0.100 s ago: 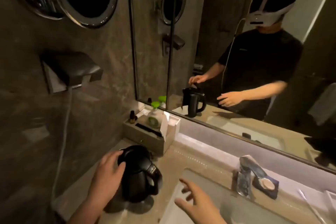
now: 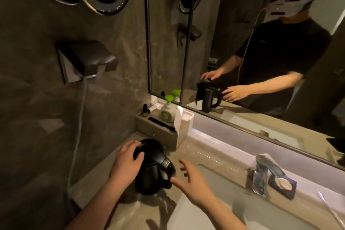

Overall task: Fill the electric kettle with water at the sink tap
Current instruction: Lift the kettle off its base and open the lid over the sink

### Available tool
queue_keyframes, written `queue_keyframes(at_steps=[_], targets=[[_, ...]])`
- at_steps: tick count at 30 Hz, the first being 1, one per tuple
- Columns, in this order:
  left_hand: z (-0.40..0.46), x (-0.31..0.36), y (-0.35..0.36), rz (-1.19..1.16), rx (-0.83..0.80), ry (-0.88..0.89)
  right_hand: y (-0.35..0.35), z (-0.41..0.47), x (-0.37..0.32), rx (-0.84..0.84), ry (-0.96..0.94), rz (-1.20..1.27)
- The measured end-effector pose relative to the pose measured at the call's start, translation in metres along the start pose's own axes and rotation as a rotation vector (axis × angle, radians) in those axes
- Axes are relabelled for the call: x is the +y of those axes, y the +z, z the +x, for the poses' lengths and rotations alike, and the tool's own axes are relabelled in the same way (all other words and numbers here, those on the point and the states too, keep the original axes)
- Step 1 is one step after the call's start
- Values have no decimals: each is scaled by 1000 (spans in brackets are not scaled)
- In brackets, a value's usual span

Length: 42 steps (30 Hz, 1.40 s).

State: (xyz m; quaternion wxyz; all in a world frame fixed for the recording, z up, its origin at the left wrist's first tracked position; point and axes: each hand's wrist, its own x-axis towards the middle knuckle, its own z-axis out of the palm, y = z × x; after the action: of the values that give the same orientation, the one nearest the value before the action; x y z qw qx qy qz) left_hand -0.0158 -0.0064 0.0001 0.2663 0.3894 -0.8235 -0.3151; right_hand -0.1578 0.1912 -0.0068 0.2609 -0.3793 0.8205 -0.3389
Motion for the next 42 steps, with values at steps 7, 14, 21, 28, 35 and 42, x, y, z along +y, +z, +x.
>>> queue_keyframes(at_steps=[7, 14, 21, 28, 35, 42], targets=[[1, 1, 6, 102, -67, -36, 35, 37, -9, -43, 26, 208], [4, -1, -5, 49, -121, -43, 44, 30, -18, 61, -34, 416], [19, 43, -12, -221, -199, 85, -12, 16, -26, 201, -123, 432], [1, 107, 23, -245, -344, 258, -65, -34, 18, 317, -35, 309], [-43, 175, 85, -385, -591, 404, -82, -98, 92, 507, 222, 251], [-62, 195, 155, -422, -732, 383, -91, -153, 162, 679, 436, 475]])
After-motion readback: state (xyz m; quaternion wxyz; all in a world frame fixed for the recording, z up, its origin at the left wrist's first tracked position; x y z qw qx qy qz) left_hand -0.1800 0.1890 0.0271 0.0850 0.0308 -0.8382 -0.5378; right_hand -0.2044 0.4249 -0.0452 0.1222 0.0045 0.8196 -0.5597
